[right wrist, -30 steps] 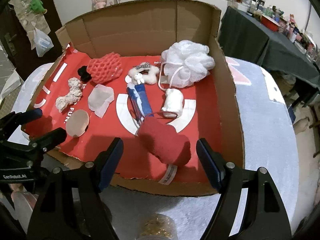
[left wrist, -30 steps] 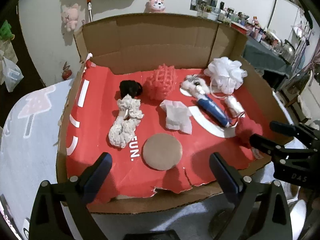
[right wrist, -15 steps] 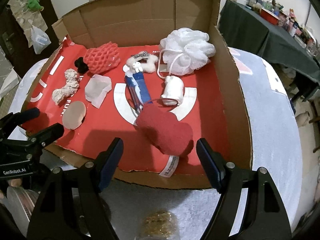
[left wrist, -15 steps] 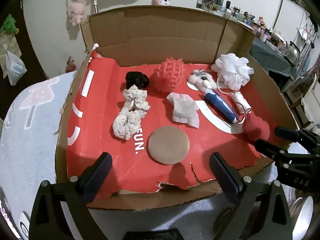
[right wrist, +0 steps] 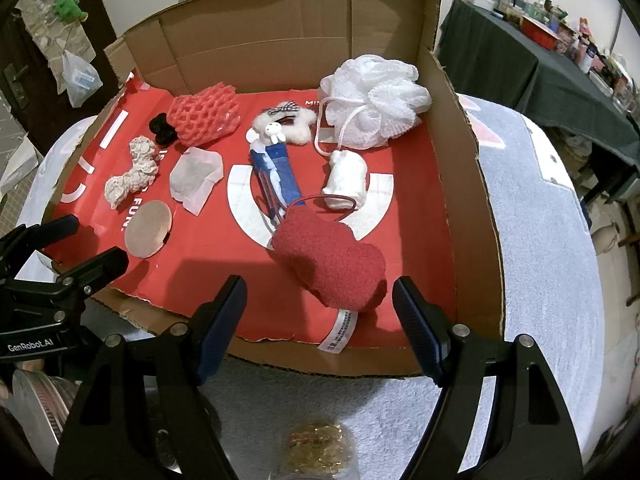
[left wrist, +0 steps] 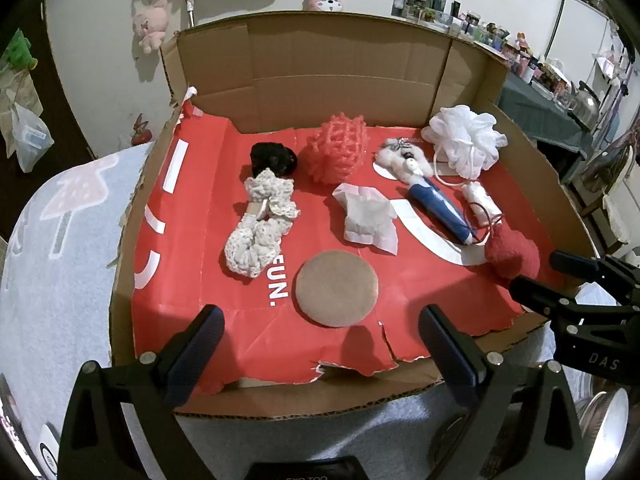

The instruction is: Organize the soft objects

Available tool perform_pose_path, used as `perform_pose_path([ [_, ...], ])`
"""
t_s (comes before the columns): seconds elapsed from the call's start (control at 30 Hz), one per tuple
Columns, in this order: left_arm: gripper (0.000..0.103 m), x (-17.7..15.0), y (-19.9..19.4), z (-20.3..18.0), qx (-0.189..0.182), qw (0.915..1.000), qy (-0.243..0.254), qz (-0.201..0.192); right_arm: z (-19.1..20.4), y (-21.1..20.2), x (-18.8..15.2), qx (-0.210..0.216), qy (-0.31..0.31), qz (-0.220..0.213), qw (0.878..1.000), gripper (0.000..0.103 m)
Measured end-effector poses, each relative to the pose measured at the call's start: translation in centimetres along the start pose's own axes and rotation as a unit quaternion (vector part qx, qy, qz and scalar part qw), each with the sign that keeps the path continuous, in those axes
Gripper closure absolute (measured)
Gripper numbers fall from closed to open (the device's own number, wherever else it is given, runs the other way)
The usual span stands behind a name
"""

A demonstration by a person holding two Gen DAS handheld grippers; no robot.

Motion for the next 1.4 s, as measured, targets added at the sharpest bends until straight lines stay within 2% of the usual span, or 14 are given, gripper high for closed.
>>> perform_pose_path([
  [1.4, 0.004, 0.02, -0.07, 0.14, -0.007, 0.9999, -0.008, -0.001, 0.02, -0.01, -0.14, -0.001, 0.001, 0.000, 1.000, 0.028],
])
Point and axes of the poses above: each gripper's, at about its wrist camera, not at the fingertips, and y roughly the way its jaws point, z to its left, x to its top, the point moved 2 cm from there along y, roughly the way its jaws point, and after that the axes turned 11 degrees about -y, right-handed, at the moved point
